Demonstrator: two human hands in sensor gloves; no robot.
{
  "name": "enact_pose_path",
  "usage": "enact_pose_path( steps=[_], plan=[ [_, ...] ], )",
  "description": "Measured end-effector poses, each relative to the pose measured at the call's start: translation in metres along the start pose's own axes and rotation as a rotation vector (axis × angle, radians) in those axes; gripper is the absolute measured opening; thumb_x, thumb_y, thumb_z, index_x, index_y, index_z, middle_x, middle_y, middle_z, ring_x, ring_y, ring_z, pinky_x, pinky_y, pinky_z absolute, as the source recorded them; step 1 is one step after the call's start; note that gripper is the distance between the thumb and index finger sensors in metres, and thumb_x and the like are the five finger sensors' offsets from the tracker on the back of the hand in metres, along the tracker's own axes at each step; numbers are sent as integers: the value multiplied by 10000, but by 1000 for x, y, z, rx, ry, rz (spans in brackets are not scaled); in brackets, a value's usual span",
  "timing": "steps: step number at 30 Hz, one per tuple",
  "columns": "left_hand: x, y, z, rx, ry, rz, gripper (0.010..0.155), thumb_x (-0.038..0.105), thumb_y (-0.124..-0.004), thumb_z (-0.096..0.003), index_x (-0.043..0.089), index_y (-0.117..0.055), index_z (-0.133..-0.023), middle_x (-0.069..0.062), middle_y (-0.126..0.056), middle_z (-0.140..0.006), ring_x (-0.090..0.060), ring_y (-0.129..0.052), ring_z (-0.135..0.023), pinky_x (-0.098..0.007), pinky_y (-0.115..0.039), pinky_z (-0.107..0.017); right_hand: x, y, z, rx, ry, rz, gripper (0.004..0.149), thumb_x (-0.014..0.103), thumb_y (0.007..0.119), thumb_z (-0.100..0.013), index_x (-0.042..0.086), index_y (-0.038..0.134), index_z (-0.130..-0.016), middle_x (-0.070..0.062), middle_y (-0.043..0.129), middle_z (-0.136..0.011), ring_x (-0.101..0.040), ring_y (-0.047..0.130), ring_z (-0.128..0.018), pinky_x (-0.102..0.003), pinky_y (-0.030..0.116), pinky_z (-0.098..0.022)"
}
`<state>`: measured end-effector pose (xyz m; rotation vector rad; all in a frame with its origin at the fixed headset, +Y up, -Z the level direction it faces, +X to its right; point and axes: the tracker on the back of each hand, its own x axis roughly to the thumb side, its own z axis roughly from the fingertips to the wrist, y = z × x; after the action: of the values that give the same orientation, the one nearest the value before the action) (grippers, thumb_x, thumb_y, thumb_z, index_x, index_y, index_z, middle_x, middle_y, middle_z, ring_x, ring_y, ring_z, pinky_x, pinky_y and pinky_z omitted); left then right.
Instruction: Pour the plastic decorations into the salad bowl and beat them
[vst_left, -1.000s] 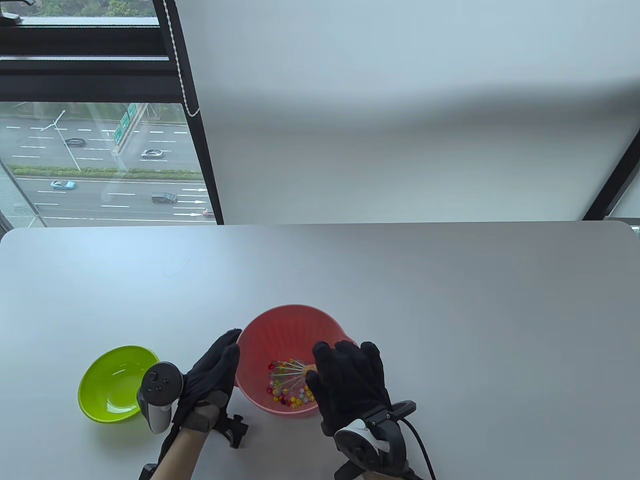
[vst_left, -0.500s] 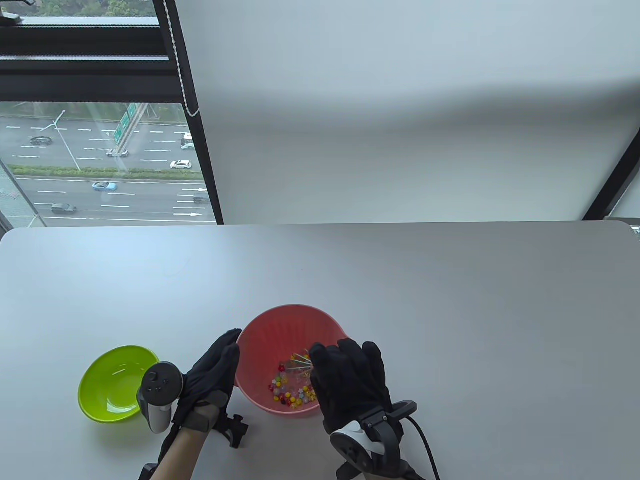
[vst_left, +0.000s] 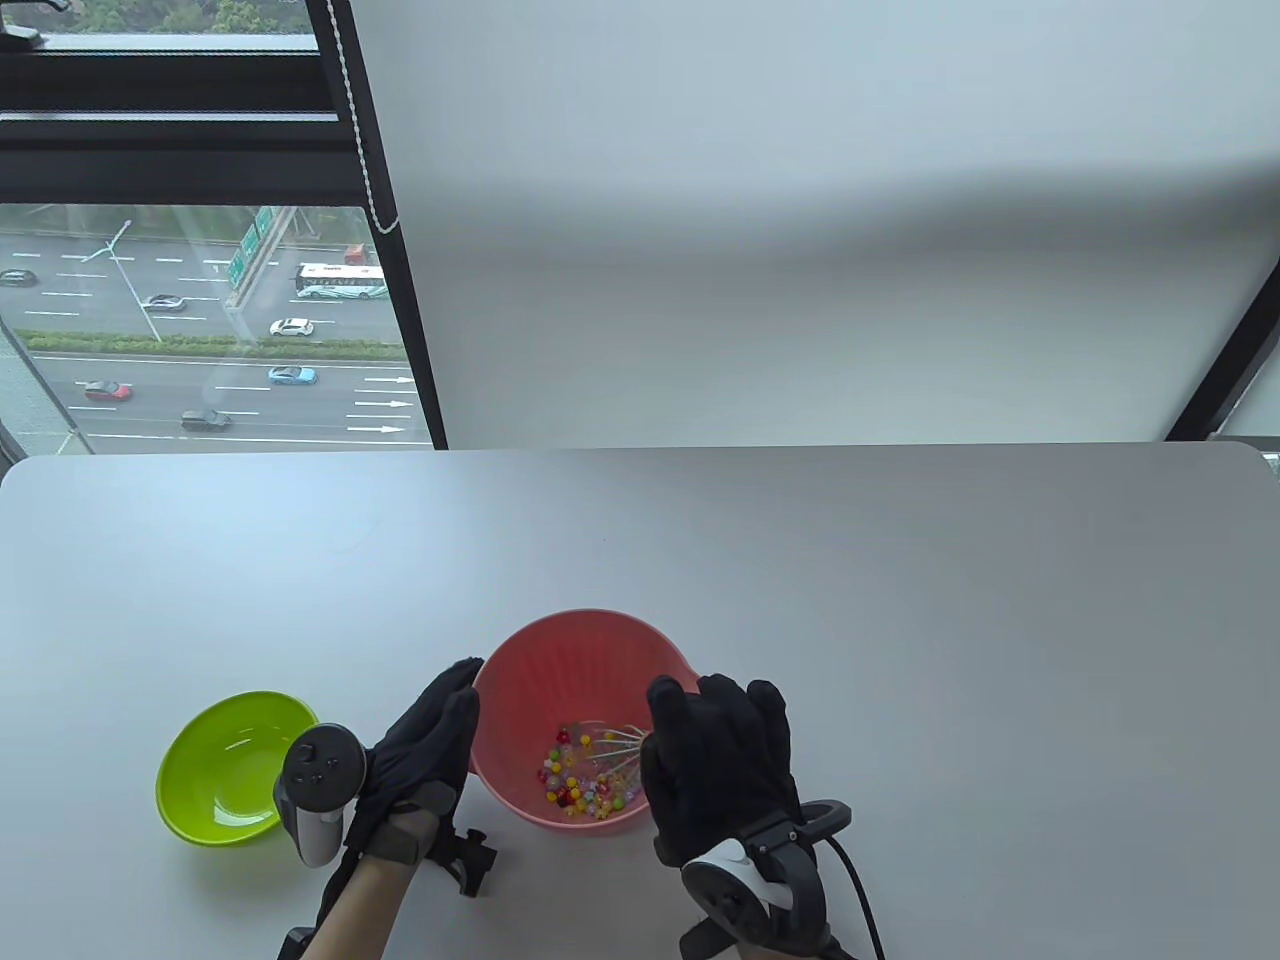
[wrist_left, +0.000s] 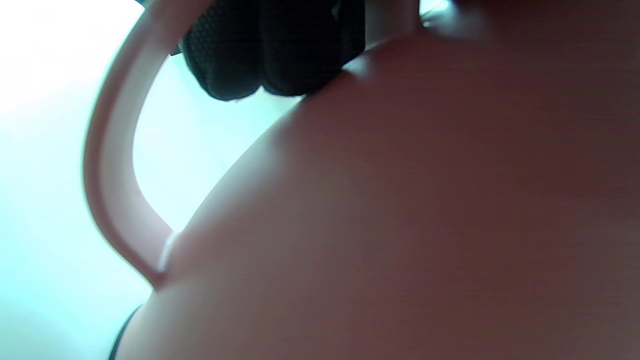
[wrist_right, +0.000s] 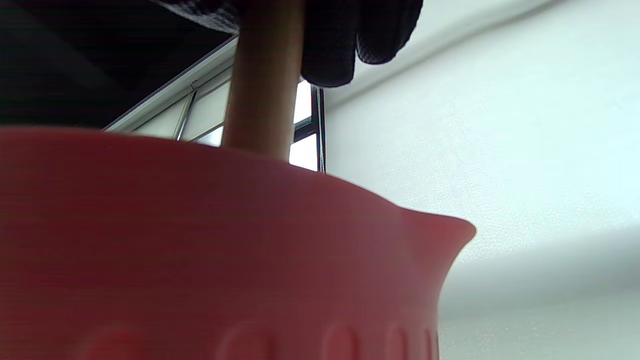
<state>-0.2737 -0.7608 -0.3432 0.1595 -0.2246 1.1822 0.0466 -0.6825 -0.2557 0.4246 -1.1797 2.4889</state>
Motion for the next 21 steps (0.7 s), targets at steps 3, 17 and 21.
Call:
enact_pose_path(
  steps=[3, 17, 21],
  plan=[
    [0, 0, 0, 0, 0, 0, 654, 638, -569, -578, 195, -669, -1048, -31, -849, -746, -361, -829, -763, -608, -498, -743, -4, 1, 0, 16, 46, -64, 600, 548, 561, -617, 353, 320, -1131, 121, 749, -879, -230, 621, -948, -515, 354, -799],
    [0, 0, 0, 0, 0, 0, 654, 637, -569, -578, 195, -670, -1048, -30, -850, -745, -361, -830, -762, -608, -499, -742, 10, 12, 3, 74, 9, -46, 599, 551, 648, -612, 474, 333, -1116, 106, 673, -980, -254, 556, -985, -525, 350, -792],
    [0, 0, 0, 0, 0, 0, 653, 637, -568, -578, 194, -670, -1047, -29, -849, -746, -362, -828, -763, -607, -499, -742, 9, 11, 3, 58, 7, -24, 640, 527, 680, -608, 438, 312, -1125, 89, 681, -978, -265, 557, -980, -532, 349, -786]
  ],
)
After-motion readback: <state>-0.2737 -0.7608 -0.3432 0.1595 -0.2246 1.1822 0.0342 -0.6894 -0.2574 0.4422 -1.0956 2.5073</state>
